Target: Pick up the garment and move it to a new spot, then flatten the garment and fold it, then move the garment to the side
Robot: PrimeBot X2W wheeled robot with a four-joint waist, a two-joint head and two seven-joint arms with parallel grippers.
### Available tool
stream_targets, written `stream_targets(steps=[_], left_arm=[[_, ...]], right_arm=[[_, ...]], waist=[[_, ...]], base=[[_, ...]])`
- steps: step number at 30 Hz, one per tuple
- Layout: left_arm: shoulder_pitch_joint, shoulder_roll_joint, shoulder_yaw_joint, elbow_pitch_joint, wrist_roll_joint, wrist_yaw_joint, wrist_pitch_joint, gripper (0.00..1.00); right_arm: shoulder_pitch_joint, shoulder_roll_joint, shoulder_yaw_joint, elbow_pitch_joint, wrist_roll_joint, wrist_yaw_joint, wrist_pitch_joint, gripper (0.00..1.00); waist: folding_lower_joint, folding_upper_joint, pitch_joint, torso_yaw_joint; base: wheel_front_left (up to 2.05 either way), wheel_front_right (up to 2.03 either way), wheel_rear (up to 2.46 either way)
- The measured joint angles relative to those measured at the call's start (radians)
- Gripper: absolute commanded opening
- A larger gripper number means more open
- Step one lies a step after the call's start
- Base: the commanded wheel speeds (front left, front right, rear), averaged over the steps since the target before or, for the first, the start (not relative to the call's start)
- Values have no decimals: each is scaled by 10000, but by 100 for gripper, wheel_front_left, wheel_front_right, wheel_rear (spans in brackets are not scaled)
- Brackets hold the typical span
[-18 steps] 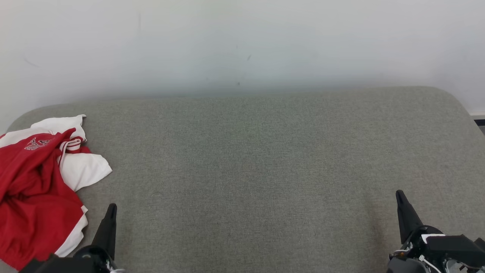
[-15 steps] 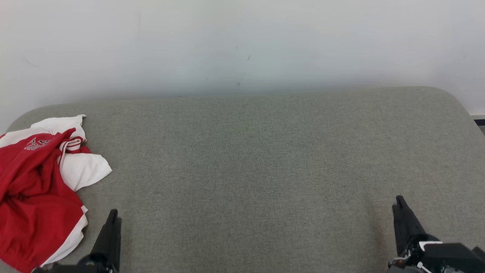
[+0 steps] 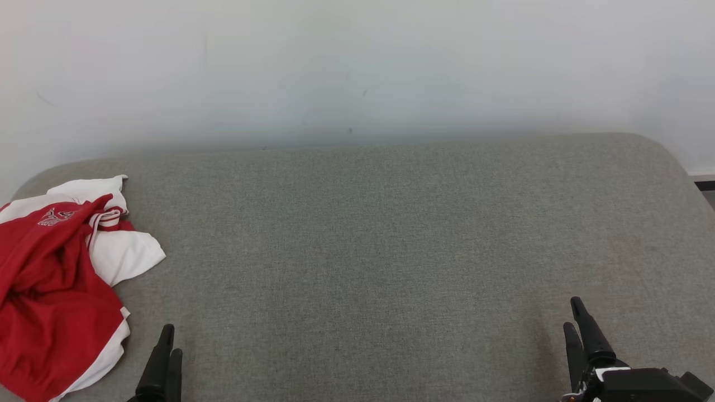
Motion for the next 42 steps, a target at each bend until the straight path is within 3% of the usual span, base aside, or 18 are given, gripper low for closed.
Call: stream_targets(steps=[13,26,42], left_arm=[[282,10,-169,-59,1643,132,-575,100],[622,25,-395,-454,4445,497,-1087,100],[725,44,-468,-510,7467,656,-1584,100]], right_arm=[[17,0,249,295,-2477,0,-564,100],[215,-4,558,393,-5743,0,-1081,100],[185,-6,721,721,-8280,0,-1452,100]], waist=[[0,0,-187,-4],[0,0,-384,-14],[0,0,-433,23]], base=[[0,0,0],[0,0,0],[0,0,0]])
